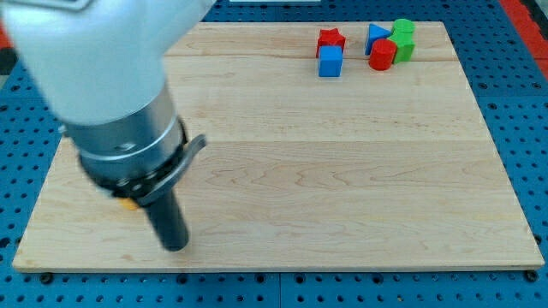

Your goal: Push the yellow heart along with the yellow hexagon into the blue cube

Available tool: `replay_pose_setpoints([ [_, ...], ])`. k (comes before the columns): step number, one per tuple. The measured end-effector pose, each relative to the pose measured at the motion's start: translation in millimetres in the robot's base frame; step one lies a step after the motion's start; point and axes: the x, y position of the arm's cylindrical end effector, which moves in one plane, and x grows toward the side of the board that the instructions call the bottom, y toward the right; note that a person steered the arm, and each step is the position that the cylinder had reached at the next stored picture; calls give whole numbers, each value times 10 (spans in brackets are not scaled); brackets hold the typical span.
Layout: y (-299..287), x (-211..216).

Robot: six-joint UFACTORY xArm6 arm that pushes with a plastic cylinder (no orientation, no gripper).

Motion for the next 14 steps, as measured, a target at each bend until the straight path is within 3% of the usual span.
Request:
replay_pose_setpoints([
  [1,-447,186],
  [3,-678,-384],
  [6,-675,-714],
  [8,-205,-837],
  [10,260,-1310],
  [11,294,-1005],
  [12,-194,-825],
  [13,-782,-770],
  [14,-746,-856],
])
